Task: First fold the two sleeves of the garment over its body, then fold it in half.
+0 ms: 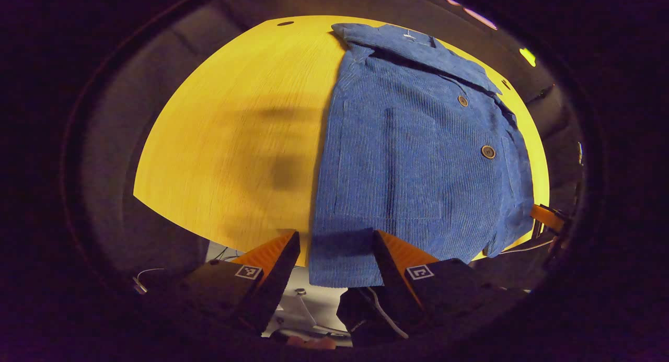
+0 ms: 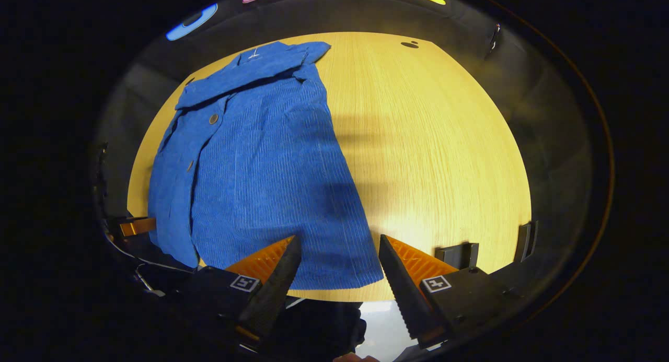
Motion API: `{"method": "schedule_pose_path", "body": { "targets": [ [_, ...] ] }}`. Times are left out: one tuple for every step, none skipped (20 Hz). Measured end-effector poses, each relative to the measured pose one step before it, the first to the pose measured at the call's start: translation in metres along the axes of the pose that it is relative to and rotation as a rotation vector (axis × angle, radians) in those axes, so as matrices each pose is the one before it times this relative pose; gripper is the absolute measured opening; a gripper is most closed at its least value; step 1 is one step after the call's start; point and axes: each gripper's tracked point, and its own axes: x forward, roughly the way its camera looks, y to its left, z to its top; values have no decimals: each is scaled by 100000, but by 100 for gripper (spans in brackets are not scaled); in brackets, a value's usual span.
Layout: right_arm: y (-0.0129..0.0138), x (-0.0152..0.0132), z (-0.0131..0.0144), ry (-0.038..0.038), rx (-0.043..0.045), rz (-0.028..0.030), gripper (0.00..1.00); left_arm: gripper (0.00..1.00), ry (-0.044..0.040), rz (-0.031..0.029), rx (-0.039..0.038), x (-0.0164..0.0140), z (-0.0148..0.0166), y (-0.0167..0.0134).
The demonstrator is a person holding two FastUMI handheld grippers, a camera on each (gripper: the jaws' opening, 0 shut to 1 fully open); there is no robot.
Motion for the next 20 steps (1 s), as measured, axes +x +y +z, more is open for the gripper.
{"method": "schedule_pose_path", "body": {
  "targets": [
    [-208,249,-269,755,-784,-1362,97,83,99,1299,1052,92,-131,24],
    [-264,281,-337,630,-641,-1425,97,83,723,1078,465,12,-72,-146],
    [-255,160,-212,699,-239,-1286,97,84,592,-56,-490,-193,-78,-323],
    [-182,181,-179,601,-6,-959,96,83,526,122,823,-50,-48,-418],
    [-52,266,-187,998,-132,-1018,97,83,328,-59,1648,245,-66,-362],
    [-58,225,-236,1359,-63,-677,97,83,821,-18,784,-27,42,-354],
    [172,62,-185,1182,59,250,97,83,371,-77,90,-34,129,-257],
    [98,56,312,-641,261,-242,97,83,-106,8,207,-18,11,-253],
    [63,-16,10,306,-313,-406,97,82,-100,-10,443,83,-52,-182],
    [127,35,-110,474,381,-266,97,81,136,-145,965,-187,45,-29],
    [240,4,-12,1124,1051,33,97,80,816,1,246,162,-49,121],
    [700,93,-223,1583,1419,2061,87,80,550,-148,-247,41,114,-20],
    [589,76,-378,3355,513,1463,87,77,519,-258,329,-301,89,-11],
    [251,-94,231,-779,-666,290,88,76,178,-255,1335,186,97,54],
    [235,21,-69,1336,-1340,-237,89,73,-1124,-437,2450,87,-40,2],
    [504,-23,177,-1149,108,281,92,56,-2952,-1065,648,-97,272,-146],
    [487,-13,-114,616,-257,546,88,40,-1538,-1103,-2134,145,-45,-283],
    [627,-3,16,-626,-763,721,60,23,-656,-598,-1602,53,173,-226],
    [661,-10,-130,613,-683,856,51,6,800,64,-64,4,-253,22],
    [510,51,-46,181,118,717,34,6,458,-932,321,51,143,-90]
  ]
}}
